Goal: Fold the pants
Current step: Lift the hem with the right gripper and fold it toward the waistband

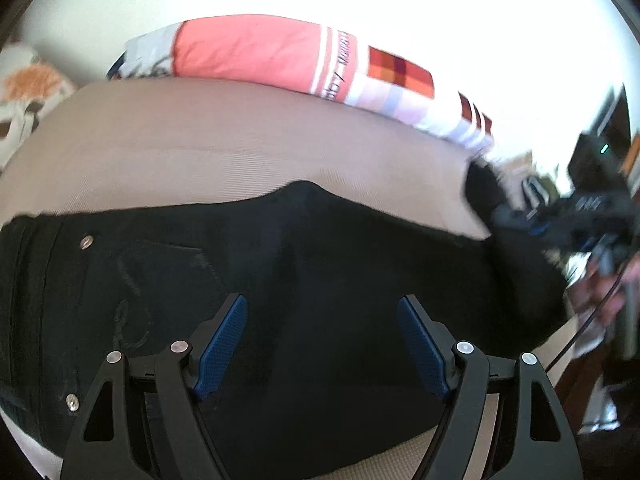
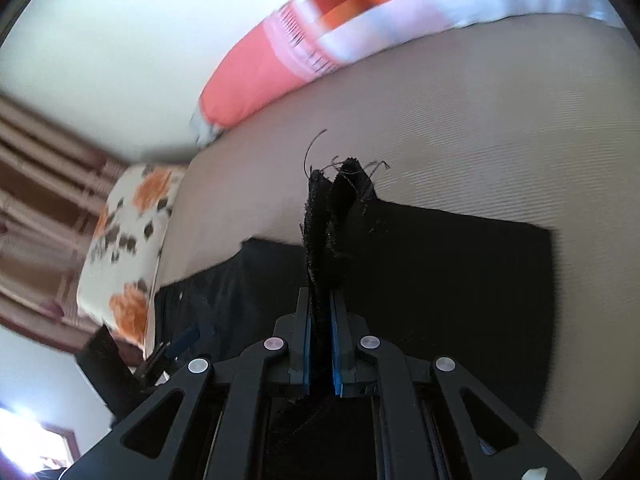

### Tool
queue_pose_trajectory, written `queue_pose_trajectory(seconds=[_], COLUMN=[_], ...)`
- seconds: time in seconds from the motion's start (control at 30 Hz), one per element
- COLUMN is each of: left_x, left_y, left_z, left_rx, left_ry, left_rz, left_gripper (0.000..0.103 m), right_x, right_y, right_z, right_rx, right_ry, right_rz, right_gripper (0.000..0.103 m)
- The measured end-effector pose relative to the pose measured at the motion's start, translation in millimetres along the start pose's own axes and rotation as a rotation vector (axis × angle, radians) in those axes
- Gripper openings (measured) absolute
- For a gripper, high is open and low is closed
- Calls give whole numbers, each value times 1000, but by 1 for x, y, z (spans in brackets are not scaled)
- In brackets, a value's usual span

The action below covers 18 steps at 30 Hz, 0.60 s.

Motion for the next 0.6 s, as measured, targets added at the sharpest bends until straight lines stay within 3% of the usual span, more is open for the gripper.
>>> queue_pose_trajectory(seconds=[0.23, 0.37, 0.47, 0.6], left_x=[-18, -18, -14, -7], left_y=[-20, -18, -13, 0], left_z=[3, 5, 5, 4], left_rx=[-41, -33, -34, -17], left_ry=[26, 18, -9, -52], left_rz=[26, 52, 99, 164], left_gripper=[78, 78, 78, 78], right_x=[90, 115, 107, 71], right_y=[-45, -47, -52, -50], right_z=[11, 15, 17, 21], right_rx=[-119, -158, -122, -134], right_ry=[-119, -171, -170, -78], right_rz=[73, 124, 56, 78], right_gripper=[9, 14, 29, 32])
Point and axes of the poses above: each gripper's, at about its wrist camera, not at the fingertips, and x roughly the way its jaws point, y to its right, z to its underside, the point moved 9 cm from there along x, roughly the way its jaws point, and after that the axes turned 14 degrees about -y, right-handed, at the moved point
